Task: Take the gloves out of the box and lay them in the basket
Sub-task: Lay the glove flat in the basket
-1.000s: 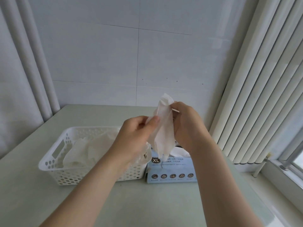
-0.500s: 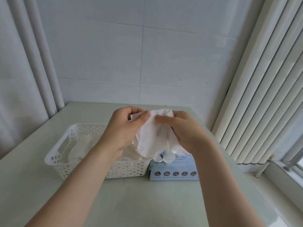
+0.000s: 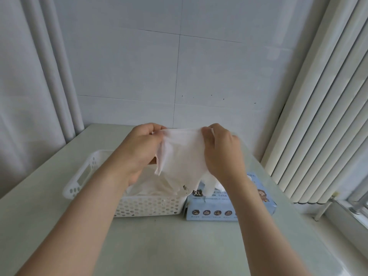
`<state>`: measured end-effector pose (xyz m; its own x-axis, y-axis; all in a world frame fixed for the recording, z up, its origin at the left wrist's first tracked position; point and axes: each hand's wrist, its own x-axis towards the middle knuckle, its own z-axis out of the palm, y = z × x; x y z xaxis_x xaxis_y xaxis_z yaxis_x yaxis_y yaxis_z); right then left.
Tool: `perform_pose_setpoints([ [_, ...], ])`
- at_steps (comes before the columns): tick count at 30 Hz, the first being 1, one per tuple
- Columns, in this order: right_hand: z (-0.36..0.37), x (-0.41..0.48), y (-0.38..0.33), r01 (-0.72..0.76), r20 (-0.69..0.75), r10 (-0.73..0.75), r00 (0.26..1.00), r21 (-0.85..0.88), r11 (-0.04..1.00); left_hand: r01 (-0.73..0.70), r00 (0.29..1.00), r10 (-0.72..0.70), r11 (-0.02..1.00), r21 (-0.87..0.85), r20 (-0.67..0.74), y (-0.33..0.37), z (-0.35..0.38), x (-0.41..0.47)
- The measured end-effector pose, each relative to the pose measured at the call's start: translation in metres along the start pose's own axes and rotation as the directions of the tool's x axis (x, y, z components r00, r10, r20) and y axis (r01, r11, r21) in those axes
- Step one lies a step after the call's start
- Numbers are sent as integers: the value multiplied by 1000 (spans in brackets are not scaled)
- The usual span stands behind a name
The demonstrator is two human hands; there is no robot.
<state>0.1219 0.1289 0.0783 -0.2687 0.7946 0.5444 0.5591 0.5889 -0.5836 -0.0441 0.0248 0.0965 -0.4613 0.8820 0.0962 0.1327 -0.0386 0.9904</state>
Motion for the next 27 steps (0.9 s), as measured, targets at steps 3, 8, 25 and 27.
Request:
perform_pose_setpoints([
  [3, 4, -5, -7, 50, -103, -48, 994, 17, 999, -55, 984, 61, 998, 38, -167, 2, 10, -2],
  [8, -5, -5, -25, 55, -124, -38, 992, 138, 989, -83, 980, 114, 979, 188, -161, 7, -3, -3],
  [25, 95, 19, -41, 189, 346, -62, 936, -345, 919, 278, 960, -131, 365, 888, -246, -55, -74, 22],
  [27, 86, 19, -41, 245, 325, -127, 937, -355, 902, 218, 976, -68, 227, 949, -208, -57, -74, 24],
])
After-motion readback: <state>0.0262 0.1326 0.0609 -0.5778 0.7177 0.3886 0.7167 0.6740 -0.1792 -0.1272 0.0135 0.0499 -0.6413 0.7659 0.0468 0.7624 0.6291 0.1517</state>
